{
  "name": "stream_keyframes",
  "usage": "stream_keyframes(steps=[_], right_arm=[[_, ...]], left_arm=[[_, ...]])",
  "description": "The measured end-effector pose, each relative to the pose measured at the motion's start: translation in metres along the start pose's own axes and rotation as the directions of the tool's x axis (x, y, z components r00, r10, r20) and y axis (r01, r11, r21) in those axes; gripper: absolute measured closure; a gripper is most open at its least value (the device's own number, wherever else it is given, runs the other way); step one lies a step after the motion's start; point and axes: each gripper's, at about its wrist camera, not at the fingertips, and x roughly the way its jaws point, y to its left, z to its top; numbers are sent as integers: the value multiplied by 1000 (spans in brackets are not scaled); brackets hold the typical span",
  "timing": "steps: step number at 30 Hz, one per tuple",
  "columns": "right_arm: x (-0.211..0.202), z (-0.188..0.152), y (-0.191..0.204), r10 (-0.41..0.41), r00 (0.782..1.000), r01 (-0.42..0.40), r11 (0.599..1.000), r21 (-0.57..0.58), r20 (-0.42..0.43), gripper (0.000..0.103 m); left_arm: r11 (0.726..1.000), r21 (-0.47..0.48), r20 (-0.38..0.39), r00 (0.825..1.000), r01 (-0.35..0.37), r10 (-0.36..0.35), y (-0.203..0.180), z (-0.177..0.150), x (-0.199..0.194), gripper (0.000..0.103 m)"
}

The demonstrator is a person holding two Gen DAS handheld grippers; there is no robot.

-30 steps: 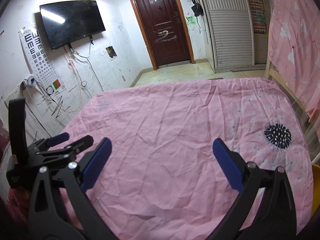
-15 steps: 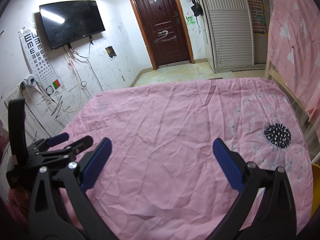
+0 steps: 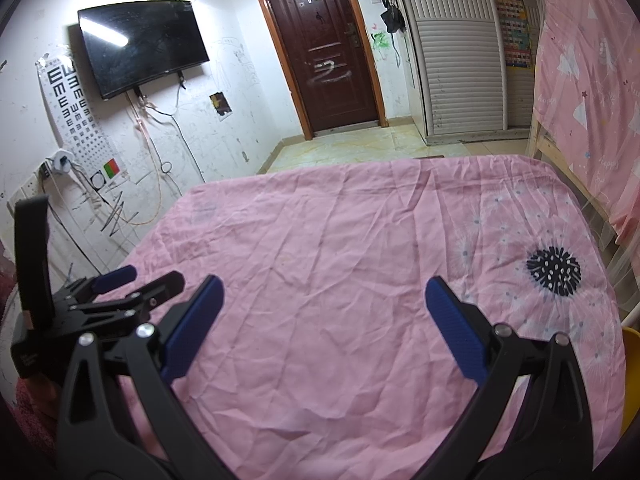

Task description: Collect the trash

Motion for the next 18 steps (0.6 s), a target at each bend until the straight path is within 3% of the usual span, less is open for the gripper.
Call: stream_keyframes(steps=[18], right_arm=[[0,0,0,-1,1000,1,1000,-1,0,6]], left_arm=[[1000,7,2,1000,3,-3,-3,-1,-1,9]])
